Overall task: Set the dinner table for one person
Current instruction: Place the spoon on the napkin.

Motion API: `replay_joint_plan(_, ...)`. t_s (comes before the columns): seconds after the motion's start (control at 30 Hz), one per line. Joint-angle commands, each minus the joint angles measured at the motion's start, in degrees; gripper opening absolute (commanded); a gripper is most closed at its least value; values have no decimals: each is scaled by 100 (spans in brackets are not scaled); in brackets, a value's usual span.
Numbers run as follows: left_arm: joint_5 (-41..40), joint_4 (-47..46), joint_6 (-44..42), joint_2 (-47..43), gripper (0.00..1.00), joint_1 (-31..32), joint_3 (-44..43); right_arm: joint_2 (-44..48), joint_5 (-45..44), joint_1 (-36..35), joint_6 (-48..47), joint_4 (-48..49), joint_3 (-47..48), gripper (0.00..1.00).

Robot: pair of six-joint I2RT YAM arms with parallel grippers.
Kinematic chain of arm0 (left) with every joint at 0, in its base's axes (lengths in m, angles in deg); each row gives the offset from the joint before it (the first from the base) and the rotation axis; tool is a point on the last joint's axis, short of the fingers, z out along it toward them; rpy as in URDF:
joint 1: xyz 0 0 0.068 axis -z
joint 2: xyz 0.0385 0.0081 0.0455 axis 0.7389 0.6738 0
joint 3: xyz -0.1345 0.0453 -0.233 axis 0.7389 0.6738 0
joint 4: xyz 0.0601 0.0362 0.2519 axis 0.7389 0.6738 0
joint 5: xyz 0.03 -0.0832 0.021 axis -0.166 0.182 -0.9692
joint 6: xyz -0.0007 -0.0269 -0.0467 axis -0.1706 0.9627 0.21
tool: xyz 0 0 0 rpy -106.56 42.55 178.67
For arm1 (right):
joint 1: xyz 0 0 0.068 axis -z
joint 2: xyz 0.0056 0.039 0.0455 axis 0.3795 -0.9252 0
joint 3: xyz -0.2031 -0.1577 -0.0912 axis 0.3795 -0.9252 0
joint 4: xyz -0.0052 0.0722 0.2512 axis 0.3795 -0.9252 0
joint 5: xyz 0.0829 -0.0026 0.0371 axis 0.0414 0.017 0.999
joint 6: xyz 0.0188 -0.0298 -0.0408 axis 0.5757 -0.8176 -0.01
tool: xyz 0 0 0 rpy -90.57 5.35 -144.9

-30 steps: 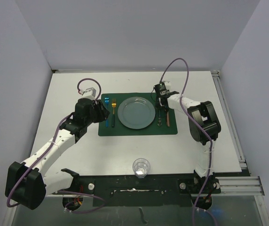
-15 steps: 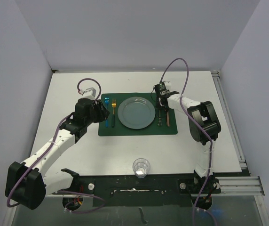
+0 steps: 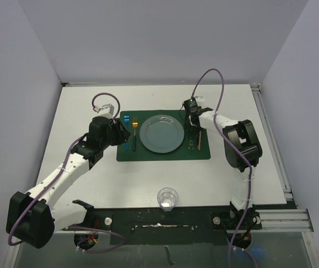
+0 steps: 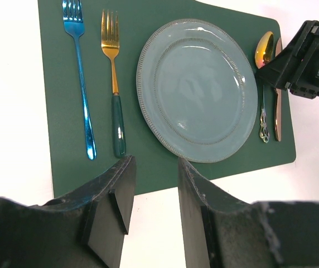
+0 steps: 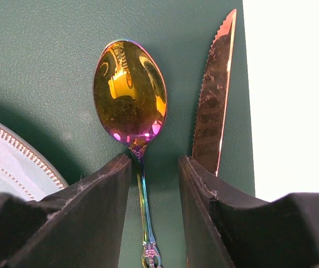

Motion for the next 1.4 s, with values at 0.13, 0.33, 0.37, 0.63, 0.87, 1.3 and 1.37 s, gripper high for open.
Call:
replay_joint_plan(0.13, 140, -390, 24, 83, 35, 25, -109, 236, -18, -23, -93, -130, 249, 40)
replay_joint_plan(0.33, 247, -513, 83, 200, 35, 25, -53, 485, -88, -101, -228, -267, 444, 40)
replay_joint_plan(0.37, 265, -533, 90, 215, 35, 25, -58, 569, -154, -99, -248, -297, 449, 40)
replay_joint_plan(0.63, 304, -559, 113, 157, 35, 20, -61, 911, -911, -92, -482, -804, 446, 40)
replay_joint_plan(0.87, 250, -466, 81, 54, 35, 25, -98, 957, -1091, -82, -444, -790, 10, 40)
replay_joint_plan(1.3, 279, -502, 138, 132, 35, 25, -80, 1143, -737, -85, -187, -480, -838, 37)
replay_joint_plan(1.37, 287, -509, 151, 158, 35, 25, -79, 1163, -682, -82, -170, -444, -892, 37)
